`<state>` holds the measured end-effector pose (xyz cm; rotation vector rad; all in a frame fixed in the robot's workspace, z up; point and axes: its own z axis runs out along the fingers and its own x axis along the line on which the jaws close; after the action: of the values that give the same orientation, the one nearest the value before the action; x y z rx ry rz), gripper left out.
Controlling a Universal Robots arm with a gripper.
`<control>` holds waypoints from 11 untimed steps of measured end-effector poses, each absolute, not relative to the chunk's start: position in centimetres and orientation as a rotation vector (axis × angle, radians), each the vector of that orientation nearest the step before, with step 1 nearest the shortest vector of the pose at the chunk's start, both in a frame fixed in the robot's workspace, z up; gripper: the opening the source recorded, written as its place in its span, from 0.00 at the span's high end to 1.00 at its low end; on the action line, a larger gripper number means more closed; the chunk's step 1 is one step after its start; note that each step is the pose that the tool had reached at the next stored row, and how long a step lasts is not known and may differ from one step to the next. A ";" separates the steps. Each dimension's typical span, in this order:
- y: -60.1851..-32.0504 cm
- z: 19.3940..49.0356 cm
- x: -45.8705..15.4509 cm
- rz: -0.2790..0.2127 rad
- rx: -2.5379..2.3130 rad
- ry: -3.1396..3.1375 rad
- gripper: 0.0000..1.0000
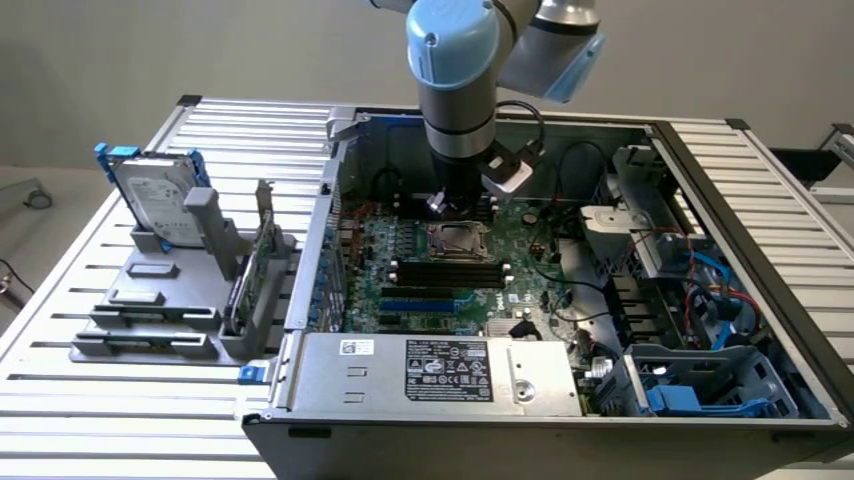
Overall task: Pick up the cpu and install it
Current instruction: 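Install the first cpu locking lever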
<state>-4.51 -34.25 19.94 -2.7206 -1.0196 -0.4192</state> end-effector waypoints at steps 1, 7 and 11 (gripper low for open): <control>-34.3 20.1 -4.5 -0.417 -2.723 -1.015 0.89; -34.6 20.8 -4.5 -0.402 -2.734 -0.986 0.89; -34.9 21.0 -4.5 -0.395 -2.743 -0.974 0.89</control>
<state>-4.51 -34.87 20.96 -2.7427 -0.9742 -0.3949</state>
